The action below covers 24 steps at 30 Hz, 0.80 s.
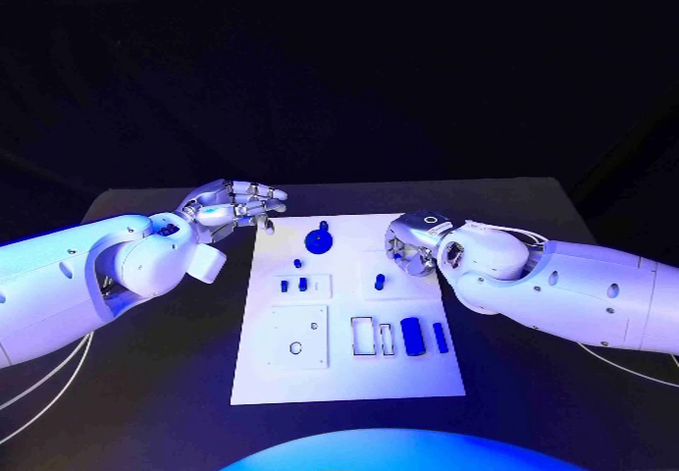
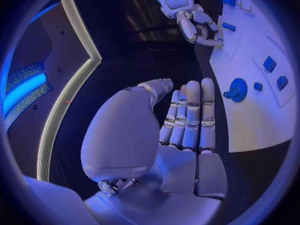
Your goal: Assemble the parts on the task board
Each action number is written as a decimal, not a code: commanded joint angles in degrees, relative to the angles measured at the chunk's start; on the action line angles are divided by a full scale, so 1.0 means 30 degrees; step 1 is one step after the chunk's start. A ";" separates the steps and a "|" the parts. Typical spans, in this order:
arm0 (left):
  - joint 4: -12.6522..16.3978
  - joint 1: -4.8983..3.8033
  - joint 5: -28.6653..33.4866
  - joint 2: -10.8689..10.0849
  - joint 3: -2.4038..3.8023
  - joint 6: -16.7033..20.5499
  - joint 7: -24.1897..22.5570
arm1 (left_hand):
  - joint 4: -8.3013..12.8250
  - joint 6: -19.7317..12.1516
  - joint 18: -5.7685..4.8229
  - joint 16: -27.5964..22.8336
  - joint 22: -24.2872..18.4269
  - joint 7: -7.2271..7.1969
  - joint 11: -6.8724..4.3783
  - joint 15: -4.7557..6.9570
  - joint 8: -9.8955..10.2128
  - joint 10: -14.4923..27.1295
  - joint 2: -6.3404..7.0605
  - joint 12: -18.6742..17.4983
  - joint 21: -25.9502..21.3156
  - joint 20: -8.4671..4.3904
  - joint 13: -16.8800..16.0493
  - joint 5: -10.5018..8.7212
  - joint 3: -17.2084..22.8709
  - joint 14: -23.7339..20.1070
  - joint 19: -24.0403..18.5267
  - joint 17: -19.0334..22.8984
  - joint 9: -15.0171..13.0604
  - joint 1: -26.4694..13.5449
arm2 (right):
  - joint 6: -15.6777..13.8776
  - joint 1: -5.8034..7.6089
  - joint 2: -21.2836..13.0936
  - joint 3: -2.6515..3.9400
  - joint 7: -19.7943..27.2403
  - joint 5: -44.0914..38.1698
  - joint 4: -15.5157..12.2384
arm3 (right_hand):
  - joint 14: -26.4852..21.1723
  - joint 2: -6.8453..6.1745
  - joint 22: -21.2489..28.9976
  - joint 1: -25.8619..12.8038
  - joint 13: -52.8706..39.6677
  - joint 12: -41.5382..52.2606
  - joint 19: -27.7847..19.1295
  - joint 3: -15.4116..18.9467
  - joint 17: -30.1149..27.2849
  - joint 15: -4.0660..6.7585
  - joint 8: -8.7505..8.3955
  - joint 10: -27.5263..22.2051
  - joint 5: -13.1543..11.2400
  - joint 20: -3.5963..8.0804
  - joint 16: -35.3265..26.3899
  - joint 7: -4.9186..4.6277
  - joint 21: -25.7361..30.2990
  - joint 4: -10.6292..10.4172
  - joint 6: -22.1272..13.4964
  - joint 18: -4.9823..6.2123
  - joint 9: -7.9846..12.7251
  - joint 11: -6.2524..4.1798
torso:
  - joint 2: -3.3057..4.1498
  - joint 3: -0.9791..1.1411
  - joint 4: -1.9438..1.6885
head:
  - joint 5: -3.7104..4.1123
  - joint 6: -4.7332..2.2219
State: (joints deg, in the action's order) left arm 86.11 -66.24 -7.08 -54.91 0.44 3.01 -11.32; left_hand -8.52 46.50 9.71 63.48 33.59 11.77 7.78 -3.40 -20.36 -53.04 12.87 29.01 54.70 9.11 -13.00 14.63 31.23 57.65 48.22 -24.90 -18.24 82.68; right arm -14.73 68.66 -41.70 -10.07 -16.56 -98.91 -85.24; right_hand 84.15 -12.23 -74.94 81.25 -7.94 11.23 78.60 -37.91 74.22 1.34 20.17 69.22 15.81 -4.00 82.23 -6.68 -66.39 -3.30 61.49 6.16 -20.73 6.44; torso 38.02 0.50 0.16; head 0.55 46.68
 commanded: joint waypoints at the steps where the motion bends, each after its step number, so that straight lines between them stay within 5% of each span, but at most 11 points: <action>1: 0.0025 -0.0028 -0.0190 0.0027 0.0019 -0.0297 -0.0085 | 0.0146 -0.0175 0.0273 -0.0137 -0.0026 0.0058 0.0007 -0.0051 -0.0123 0.0149 -0.0089 0.0069 -0.0013 -0.0030 0.0020 0.0118 0.0002 -0.0139 0.0040 0.0022 0.0023 0.0020 | -0.0375 -0.0152 -0.0064 -0.0101 -0.0175 -0.0161 -0.0117 | 0.0891 0.0034 -0.0560 -0.0222 -0.0049 -0.0057 0.0143 -0.0856 -0.0017 0.0139 -0.0072 0.1409 0.0038 -0.0026 0.0070 0.0006 -0.0080 0.0774 0.0090 -0.0311 -0.0018 -0.1267 | 0.0004 0.0000 0.0012 | -0.0001 -0.0010; 17: -0.0094 -0.0027 -0.0249 0.0061 0.0018 -0.0245 -0.0085 | 0.0144 -0.0258 0.0267 -0.0171 -0.0038 0.0086 0.0036 -0.0073 -0.0119 0.0226 -0.0088 0.0068 -0.0035 -0.0018 0.0047 0.0125 -0.0003 -0.0164 0.0021 0.0041 0.0050 -0.0013 | -0.1775 0.0178 -0.0877 0.0054 0.0266 0.1099 -0.1046 | 0.0898 0.0006 -0.0655 -0.0332 -0.0057 -0.0171 0.0165 -0.1035 -0.0018 0.0158 -0.0100 0.1545 0.0038 -0.0005 0.0078 0.0024 -0.0175 0.0937 0.0160 -0.0324 -0.0065 -0.1283 | 0.0009 0.0007 0.0019 | -0.0017 -0.0055; 24: -0.0157 -0.0027 -0.0262 0.0060 0.0018 -0.0221 -0.0065 | 0.0145 -0.0289 0.0266 -0.0179 -0.0042 0.0098 0.0046 -0.0080 -0.0115 0.0255 -0.0087 0.0067 -0.0042 -0.0014 0.0056 0.0127 -0.0004 -0.0168 0.0017 0.0046 0.0059 -0.0021 | -0.2588 0.0452 -0.1653 0.0109 0.0442 0.1806 -0.2380 | 0.0908 0.0003 -0.0696 -0.0358 -0.0054 -0.0209 0.0185 -0.1082 0.0033 0.0160 -0.0115 0.1557 0.0039 -0.0001 0.0103 0.0023 -0.0230 0.0970 0.0162 -0.0335 -0.0072 -0.1282 | 0.0005 0.0001 0.0048 | -0.0059 -0.0077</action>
State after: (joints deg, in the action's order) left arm 85.58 -66.25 -7.62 -54.84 0.44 3.02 -11.27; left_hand -8.53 46.08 9.71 63.22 33.54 11.77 7.78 -3.61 -20.36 -52.62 12.87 29.00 54.70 9.11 -12.89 14.63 31.23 57.43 48.22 -24.85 -18.11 82.68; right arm -20.20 69.96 -46.47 -9.77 -16.35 -95.36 -91.69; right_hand 83.94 -12.52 -74.92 80.50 -8.06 10.58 78.60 -41.10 74.25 1.54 20.06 69.41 15.77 -4.01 82.23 -6.61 -66.88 -0.27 61.51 6.16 -20.85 6.64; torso 38.04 0.51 0.25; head 0.41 46.46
